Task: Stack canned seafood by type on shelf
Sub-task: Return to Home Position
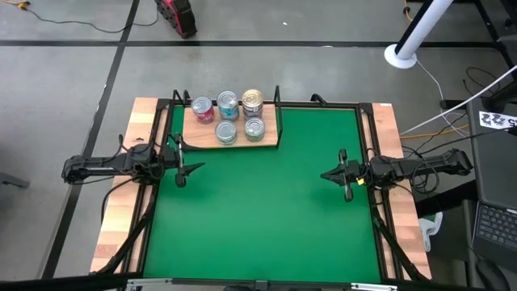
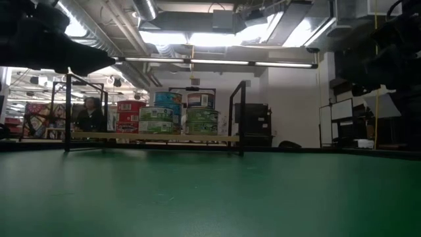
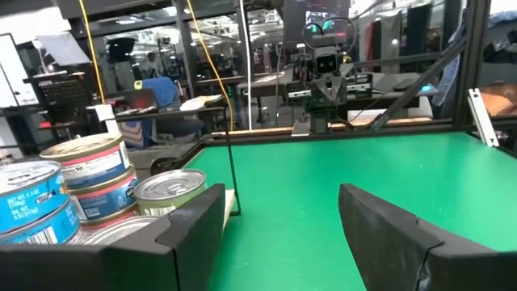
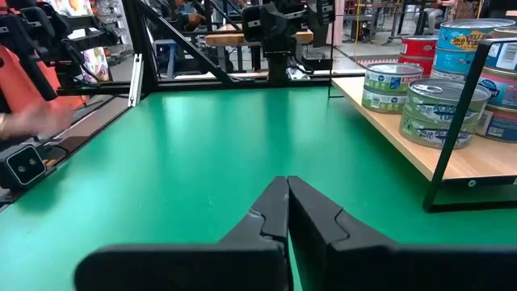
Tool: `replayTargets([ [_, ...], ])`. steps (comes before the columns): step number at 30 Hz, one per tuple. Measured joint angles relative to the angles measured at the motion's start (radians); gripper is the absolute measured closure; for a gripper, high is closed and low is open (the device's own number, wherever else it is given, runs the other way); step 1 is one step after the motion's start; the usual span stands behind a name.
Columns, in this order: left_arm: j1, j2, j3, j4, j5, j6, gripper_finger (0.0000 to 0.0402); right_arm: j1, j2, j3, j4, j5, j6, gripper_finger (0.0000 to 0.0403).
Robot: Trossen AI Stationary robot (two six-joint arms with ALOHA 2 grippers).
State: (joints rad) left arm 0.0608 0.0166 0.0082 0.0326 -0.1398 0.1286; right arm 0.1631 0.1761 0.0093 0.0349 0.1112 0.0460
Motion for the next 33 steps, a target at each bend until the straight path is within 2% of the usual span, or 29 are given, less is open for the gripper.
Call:
replayTargets([
  [33,0.000,0.000,0.000,0.000,-0.001,-0.021,0.0163,0.000,0.000,-0.001,0.013,0.002,0.000,0.0391],
])
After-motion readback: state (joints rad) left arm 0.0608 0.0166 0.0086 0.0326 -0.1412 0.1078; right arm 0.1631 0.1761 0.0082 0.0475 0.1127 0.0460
